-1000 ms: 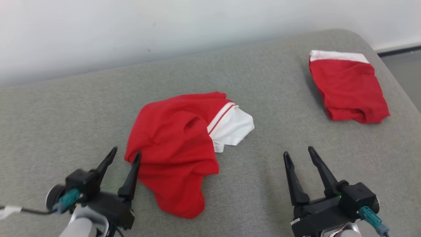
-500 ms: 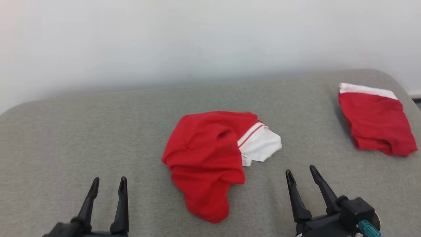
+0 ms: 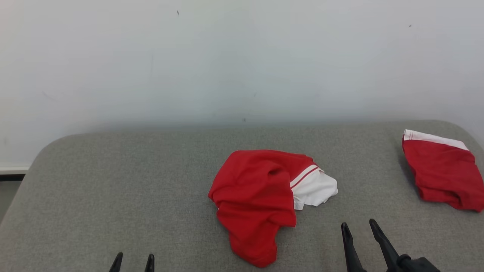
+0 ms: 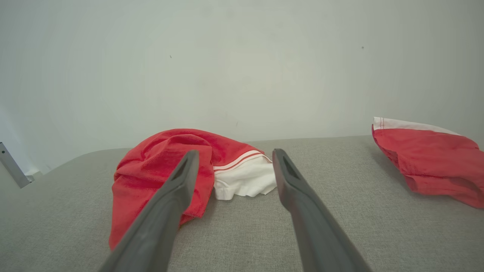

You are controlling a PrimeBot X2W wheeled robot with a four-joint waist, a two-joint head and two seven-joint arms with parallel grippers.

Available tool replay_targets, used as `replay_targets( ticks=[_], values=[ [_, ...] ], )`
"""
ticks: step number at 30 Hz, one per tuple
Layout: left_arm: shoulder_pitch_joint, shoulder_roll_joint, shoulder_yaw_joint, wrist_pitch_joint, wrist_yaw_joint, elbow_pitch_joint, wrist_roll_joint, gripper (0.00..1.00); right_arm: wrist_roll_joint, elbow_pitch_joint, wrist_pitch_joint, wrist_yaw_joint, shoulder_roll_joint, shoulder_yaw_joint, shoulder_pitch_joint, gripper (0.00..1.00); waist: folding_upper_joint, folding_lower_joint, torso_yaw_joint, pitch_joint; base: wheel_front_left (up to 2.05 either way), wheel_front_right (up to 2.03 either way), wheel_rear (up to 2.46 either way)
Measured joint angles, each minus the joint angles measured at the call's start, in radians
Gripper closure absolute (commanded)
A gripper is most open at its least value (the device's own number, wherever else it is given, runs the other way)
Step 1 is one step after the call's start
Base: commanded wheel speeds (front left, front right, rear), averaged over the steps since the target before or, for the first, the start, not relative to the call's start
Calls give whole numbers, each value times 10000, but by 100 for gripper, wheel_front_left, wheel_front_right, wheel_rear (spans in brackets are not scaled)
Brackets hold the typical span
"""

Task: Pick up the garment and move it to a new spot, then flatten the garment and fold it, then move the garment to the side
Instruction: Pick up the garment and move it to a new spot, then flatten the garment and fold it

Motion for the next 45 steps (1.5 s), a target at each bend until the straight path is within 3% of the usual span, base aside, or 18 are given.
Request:
replay_targets(
  ticks=[13,34,35,39,45],
  values=[
    [728,-621,537,0,-610,591,792,0,-232,21,0,0,84,0,768,0,0,2,-86,-637,0,0,0],
    [672,-955,721,0,-1060,809,1080,0,-54,176,0,0,79,161,742,0,1,3,-69,-505,0,0,0],
    [130,-972,466,0,-1329,989,1133,0,-54,190,0,0,56,192,708,0,1,3,-88,-341,0,0,0],
    [-1228,-989,-67,0,-1701,1179,1223,0,-42,132,0,0,-2,128,440,0,1,3,-196,-4,0,0,0],
    [-3416,-1009,-1110,-2,-2021,1680,1417,0,-61,-81,0,0,-146,-40,9,0,2,4,-525,704,0,0,0]
  ],
)
